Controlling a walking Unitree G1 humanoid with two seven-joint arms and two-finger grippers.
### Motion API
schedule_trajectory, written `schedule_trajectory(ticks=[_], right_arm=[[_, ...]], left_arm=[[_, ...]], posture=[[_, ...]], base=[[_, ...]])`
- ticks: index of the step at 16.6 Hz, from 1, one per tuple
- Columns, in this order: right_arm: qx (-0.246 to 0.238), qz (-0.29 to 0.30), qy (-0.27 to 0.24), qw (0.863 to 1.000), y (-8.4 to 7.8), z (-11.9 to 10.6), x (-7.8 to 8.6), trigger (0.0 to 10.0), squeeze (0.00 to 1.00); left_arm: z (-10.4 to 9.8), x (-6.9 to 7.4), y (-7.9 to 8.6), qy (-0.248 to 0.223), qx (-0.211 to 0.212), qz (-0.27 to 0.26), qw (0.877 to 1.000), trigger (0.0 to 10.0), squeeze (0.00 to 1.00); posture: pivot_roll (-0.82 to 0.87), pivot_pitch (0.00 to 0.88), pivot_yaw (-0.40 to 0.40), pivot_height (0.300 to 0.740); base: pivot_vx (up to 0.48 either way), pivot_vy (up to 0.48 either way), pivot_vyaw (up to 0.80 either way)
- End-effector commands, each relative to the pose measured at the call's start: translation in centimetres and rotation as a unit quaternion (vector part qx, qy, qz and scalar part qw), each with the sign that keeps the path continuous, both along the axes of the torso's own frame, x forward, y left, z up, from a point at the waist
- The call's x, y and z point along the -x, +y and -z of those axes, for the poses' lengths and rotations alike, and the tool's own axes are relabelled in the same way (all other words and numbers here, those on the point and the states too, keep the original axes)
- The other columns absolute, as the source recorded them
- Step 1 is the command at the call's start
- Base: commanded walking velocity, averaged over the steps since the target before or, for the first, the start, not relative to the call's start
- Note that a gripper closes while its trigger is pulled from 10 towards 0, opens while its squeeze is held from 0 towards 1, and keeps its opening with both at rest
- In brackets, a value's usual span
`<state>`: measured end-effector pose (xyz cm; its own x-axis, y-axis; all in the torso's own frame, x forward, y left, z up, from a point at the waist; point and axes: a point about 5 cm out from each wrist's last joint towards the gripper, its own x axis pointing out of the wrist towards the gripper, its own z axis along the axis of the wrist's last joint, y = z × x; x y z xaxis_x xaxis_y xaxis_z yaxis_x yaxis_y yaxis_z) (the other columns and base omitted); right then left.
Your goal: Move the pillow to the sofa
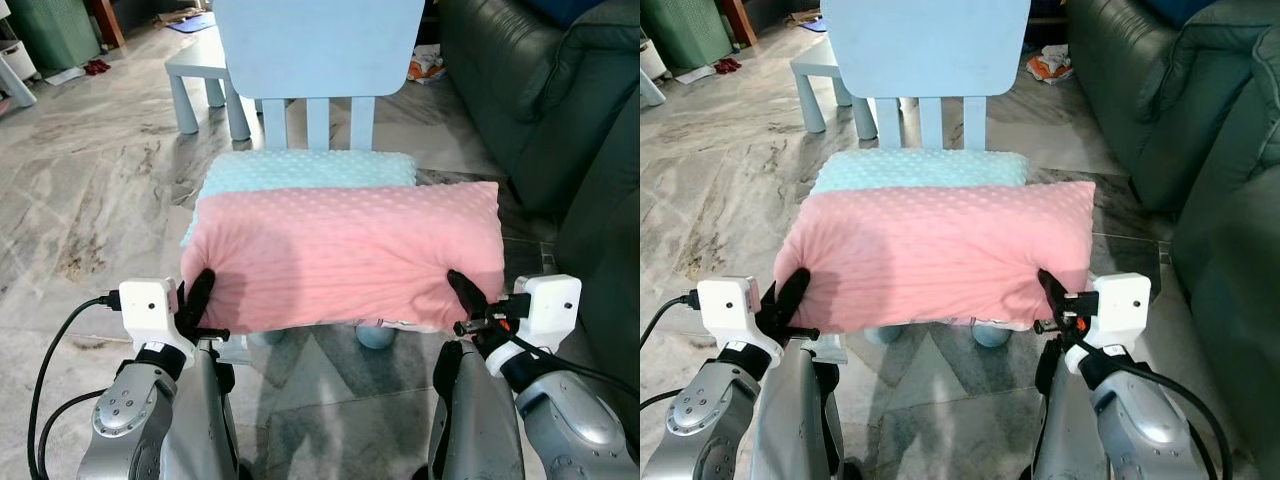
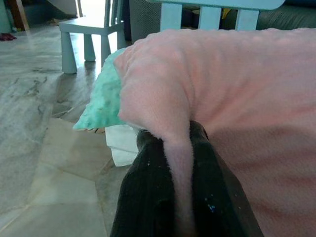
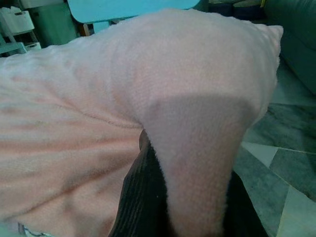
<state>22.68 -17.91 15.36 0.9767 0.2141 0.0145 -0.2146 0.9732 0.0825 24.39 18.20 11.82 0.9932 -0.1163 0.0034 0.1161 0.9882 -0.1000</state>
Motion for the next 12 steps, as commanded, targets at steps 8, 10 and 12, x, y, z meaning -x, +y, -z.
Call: schedule_trajectory(ticks=[8, 10, 12], right_arm=[[-0.007, 0.022, -0.025, 0.999, -0.16, -1.20, -0.21, 10.0, 0.00], [-0.008, 0.020, -0.027, 0.999, -0.10, -1.25, -0.24, 10.0, 0.00], [-0.006, 0.019, -0.029, 0.999, -0.06, -1.40, -0.38, 10.0, 0.00]], left_arm=[[-0.04, -0.10, 1.10, 0.007, -0.009, -0.026, 1.000, 10.0, 0.00], [0.04, -0.22, 1.09, 0.008, -0.009, -0.025, 1.000, 10.0, 0.00], [-0.02, -0.47, 0.82, 0.006, -0.009, -0.019, 1.000, 10.0, 0.00]], posture=[[-0.14, 0.000, 0.061, 0.349], [-0.14, 0.000, 0.063, 0.374], [-0.15, 0.000, 0.063, 0.399]], base=[[0.000, 0.000, 0.00], [0.000, 0.000, 0.00], [0.000, 0.000, 0.00]])
